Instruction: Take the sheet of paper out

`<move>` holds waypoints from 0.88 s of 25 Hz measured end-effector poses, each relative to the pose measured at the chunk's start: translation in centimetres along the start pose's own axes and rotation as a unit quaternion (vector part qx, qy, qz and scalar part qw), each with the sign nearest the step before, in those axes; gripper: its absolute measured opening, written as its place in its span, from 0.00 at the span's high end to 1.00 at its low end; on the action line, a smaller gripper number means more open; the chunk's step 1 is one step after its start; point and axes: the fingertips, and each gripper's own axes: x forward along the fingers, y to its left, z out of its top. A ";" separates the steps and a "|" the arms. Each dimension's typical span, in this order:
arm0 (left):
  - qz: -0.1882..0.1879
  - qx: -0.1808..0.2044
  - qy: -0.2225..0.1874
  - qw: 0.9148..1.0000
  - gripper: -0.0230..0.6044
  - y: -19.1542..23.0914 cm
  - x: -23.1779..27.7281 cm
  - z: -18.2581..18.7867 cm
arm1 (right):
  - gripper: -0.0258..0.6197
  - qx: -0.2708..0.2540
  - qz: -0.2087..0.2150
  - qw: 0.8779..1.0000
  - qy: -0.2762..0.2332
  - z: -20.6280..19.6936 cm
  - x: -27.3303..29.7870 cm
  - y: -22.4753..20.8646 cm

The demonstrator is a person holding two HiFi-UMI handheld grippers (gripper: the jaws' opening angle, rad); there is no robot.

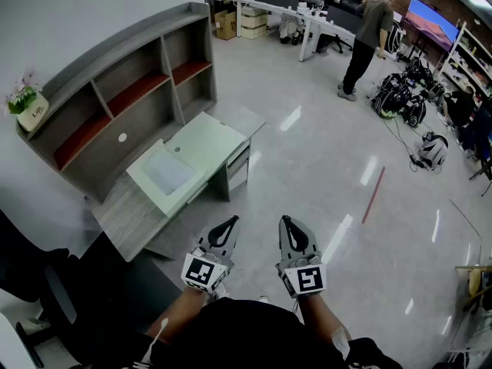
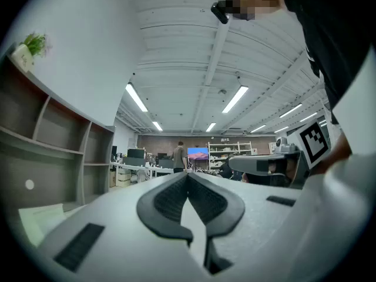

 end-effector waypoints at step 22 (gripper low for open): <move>0.008 -0.011 -0.012 1.000 0.95 8.3 -4.1 -0.4 | 0.93 -0.001 0.000 1.000 -0.021 1.1 6.2 6.0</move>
